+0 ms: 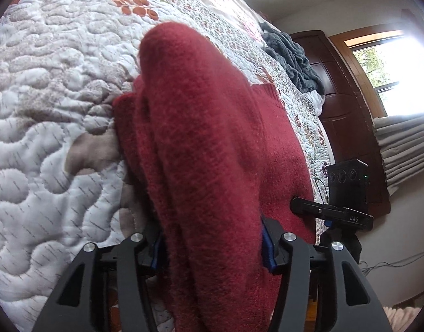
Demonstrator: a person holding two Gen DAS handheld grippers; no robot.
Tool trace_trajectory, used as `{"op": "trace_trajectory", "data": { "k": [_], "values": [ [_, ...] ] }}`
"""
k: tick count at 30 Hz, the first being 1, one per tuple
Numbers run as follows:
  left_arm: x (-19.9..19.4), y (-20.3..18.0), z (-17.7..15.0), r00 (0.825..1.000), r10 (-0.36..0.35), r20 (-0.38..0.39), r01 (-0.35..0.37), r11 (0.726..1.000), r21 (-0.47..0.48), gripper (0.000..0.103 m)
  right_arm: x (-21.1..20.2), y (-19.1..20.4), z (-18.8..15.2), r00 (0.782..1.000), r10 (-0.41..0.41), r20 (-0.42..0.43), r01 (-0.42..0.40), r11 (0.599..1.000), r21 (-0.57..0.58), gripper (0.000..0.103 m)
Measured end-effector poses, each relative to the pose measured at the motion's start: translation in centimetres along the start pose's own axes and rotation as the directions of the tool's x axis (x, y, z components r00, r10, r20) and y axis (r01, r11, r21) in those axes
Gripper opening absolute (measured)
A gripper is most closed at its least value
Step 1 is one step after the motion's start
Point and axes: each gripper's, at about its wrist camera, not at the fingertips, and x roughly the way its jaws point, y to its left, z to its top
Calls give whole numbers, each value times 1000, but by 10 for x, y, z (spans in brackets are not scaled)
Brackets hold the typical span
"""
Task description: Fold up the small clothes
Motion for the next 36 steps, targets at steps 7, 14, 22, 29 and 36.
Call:
{"op": "trace_trajectory", "data": {
  "k": [7, 14, 22, 29, 36],
  "values": [
    [-46, -27, -25, 986, 150, 73, -157, 983, 100, 56, -27, -2, -31, 1000, -14, 15, 14, 1000, 14, 68],
    [-76, -56, -61, 966, 226, 122, -243, 958, 151, 56, -38, -4, -64, 1000, -12, 3, 12, 1000, 25, 68],
    [-55, -66, -84, 936, 335, 109, -351, 916, 195, 58, -19, -17, -81, 999, 31, -32, -28, 996, 80, 55],
    [-41, -36, -91, 929, 365, 54, -369, 919, 135, 59, -27, -1, -84, 998, 68, -20, -66, 996, 57, 22],
    [-45, -31, -91, 929, 366, 54, -370, 917, 151, 59, -40, 29, -86, 999, 48, -7, -48, 999, 1, 20]
  ]
}}
